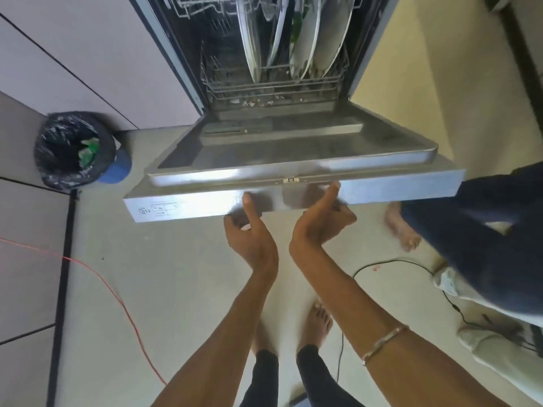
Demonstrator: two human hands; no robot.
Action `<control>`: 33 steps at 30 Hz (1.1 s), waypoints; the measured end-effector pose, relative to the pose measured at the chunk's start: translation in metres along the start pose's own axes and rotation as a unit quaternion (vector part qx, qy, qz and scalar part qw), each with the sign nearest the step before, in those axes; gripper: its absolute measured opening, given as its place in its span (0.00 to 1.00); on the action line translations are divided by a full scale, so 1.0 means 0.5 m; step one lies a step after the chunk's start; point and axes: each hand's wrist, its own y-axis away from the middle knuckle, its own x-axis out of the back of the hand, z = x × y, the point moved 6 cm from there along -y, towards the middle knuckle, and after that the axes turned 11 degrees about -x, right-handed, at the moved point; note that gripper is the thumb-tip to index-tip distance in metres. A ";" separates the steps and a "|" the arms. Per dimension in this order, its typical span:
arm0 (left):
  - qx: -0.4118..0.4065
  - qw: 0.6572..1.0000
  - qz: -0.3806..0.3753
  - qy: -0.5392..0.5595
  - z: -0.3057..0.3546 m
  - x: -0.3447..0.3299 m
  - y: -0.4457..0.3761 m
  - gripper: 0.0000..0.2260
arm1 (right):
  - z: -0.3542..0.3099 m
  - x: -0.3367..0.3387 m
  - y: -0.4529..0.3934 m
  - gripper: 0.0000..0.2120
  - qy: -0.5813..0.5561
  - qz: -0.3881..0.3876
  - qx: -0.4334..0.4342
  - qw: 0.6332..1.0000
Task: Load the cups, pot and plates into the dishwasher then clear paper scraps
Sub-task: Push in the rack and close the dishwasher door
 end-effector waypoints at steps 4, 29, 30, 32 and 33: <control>-0.085 0.996 -0.021 0.002 0.085 -0.038 -0.056 0.10 | -0.089 -0.042 0.009 0.16 0.028 -0.046 0.126 0.991; -0.548 0.779 -0.093 -0.289 0.394 -0.269 -0.235 0.22 | -0.457 -0.358 0.062 0.25 0.371 0.001 0.743 0.557; -0.550 0.771 -0.096 -0.308 0.393 -0.280 -0.241 0.23 | -0.463 -0.363 0.063 0.25 0.369 -0.001 0.740 0.562; -0.554 0.762 -0.093 -0.323 0.397 -0.290 -0.254 0.24 | -0.470 -0.373 0.065 0.25 0.368 -0.010 0.740 0.563; -0.557 0.757 -0.090 -0.328 0.401 -0.294 -0.259 0.24 | -0.475 -0.379 0.066 0.25 0.370 -0.011 0.740 0.561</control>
